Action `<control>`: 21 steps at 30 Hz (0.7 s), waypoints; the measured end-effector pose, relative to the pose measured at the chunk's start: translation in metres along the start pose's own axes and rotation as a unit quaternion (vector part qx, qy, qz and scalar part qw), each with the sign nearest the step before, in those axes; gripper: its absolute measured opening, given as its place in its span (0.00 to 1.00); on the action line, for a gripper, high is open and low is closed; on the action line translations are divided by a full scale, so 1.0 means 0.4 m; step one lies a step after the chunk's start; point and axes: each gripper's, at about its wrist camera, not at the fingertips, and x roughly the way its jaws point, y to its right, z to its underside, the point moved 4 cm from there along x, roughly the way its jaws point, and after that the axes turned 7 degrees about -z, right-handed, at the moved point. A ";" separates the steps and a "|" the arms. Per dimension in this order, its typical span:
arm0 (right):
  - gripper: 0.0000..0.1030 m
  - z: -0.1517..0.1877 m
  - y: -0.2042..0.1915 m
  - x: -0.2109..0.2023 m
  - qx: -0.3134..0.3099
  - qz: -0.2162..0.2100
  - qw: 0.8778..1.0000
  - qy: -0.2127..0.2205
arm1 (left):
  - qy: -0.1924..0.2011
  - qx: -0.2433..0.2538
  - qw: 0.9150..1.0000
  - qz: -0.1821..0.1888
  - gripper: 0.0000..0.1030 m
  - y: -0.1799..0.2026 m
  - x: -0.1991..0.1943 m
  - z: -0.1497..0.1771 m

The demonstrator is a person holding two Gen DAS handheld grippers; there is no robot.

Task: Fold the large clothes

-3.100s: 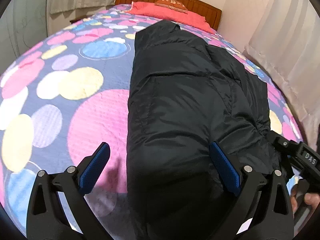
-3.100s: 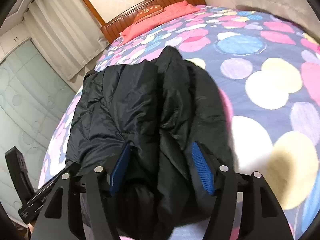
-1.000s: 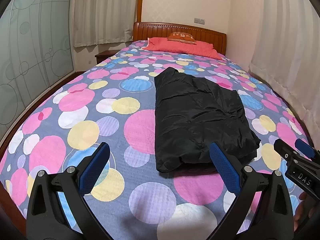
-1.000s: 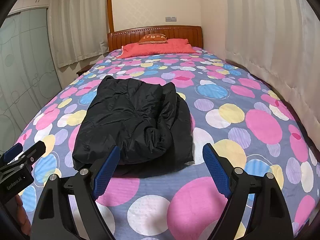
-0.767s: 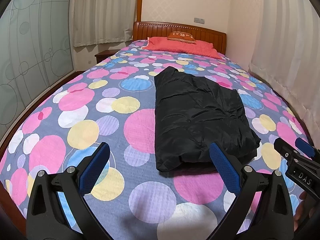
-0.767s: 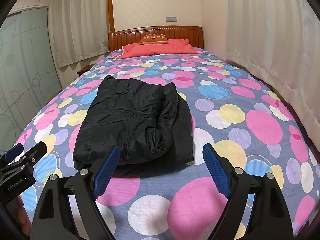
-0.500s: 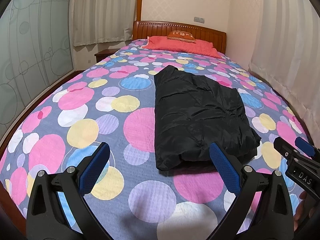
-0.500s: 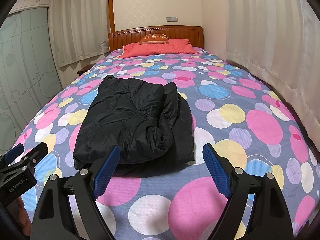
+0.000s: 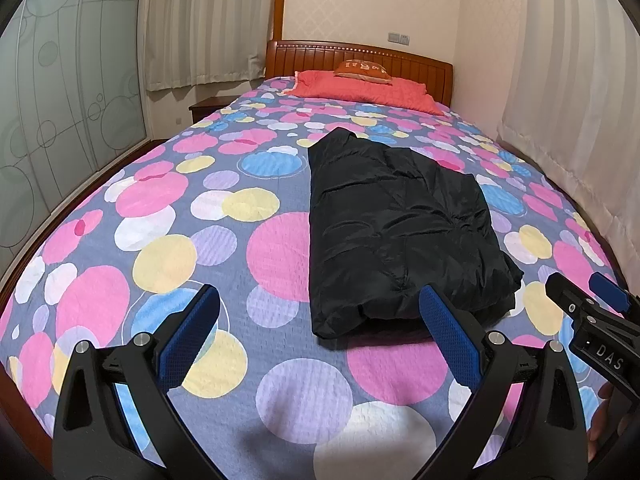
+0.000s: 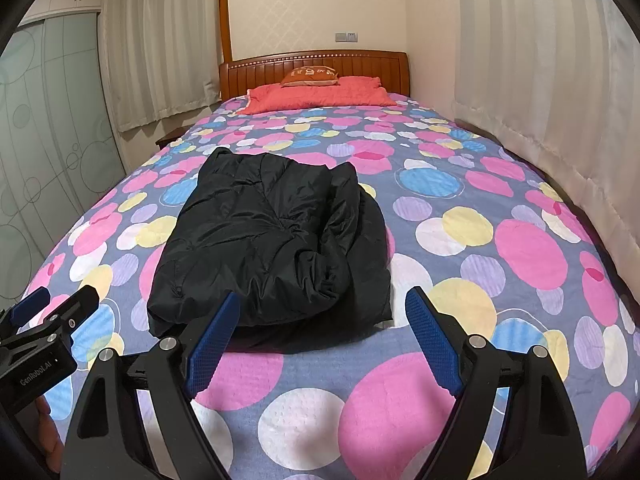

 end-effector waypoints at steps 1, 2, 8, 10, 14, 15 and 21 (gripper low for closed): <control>0.81 0.000 0.000 0.000 0.000 0.000 1.000 0.000 | 0.000 0.000 1.000 0.000 0.97 0.000 0.001 0.000; 0.81 0.000 0.000 -0.001 0.001 0.000 1.000 -0.001 | 0.000 0.000 1.000 0.000 0.97 0.001 -0.002 0.000; 0.81 0.000 -0.001 -0.001 0.000 0.000 1.000 0.000 | 0.000 -0.001 1.000 0.000 0.97 0.002 -0.003 0.000; 0.81 0.000 -0.002 -0.001 0.001 0.000 1.000 0.000 | 0.000 -0.001 1.000 0.000 0.97 0.002 -0.002 0.000; 0.81 0.001 -0.002 -0.001 0.000 0.000 1.000 0.000 | 0.001 0.000 1.000 0.000 0.97 0.002 -0.004 0.000; 0.81 0.001 -0.003 -0.002 0.000 0.000 1.000 0.000 | 0.000 0.000 1.000 0.000 0.97 0.002 -0.001 0.000; 0.81 0.001 -0.006 -0.002 -0.001 0.000 1.000 0.001 | 0.000 -0.001 1.000 0.000 0.97 0.001 -0.002 0.000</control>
